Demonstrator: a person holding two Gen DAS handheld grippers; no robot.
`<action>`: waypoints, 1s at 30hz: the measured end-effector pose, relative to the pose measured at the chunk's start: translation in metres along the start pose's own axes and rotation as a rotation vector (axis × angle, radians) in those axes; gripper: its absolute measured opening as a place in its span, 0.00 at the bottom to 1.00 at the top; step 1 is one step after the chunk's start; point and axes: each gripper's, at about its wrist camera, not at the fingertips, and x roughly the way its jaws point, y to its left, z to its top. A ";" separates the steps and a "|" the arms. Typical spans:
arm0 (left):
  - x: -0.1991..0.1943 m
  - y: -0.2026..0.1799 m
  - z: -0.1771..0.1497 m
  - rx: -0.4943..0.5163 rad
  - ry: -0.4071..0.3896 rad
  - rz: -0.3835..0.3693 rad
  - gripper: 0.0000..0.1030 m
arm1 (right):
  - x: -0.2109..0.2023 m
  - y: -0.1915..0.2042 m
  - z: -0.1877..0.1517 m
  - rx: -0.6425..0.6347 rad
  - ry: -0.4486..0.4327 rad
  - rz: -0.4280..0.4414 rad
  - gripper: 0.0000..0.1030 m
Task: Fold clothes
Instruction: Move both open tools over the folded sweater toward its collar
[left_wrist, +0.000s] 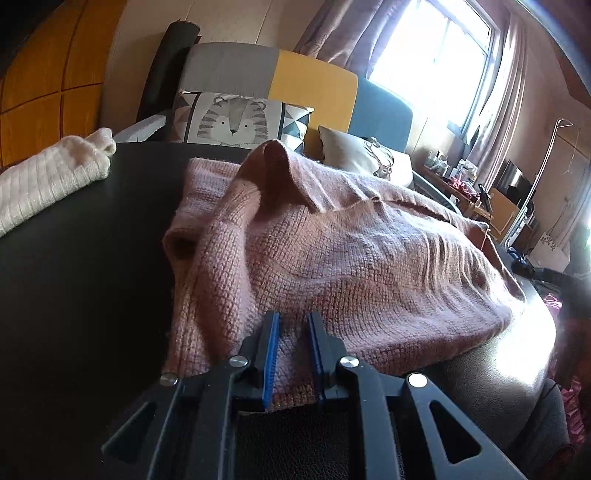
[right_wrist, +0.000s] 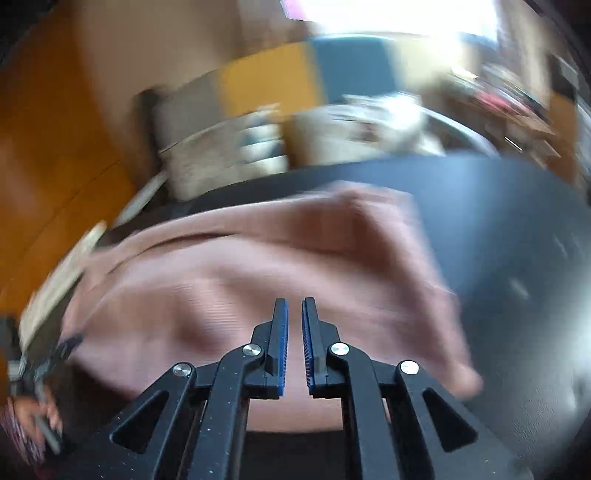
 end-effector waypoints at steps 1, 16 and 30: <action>0.000 0.000 0.000 0.000 0.000 -0.001 0.16 | 0.012 0.009 0.003 -0.030 0.024 0.027 0.08; -0.011 -0.057 0.041 0.149 -0.086 -0.017 0.15 | 0.049 0.027 0.035 -0.028 0.035 0.186 0.11; 0.082 -0.020 0.101 0.033 0.136 0.031 0.15 | 0.098 0.042 0.056 -0.127 0.150 0.182 0.15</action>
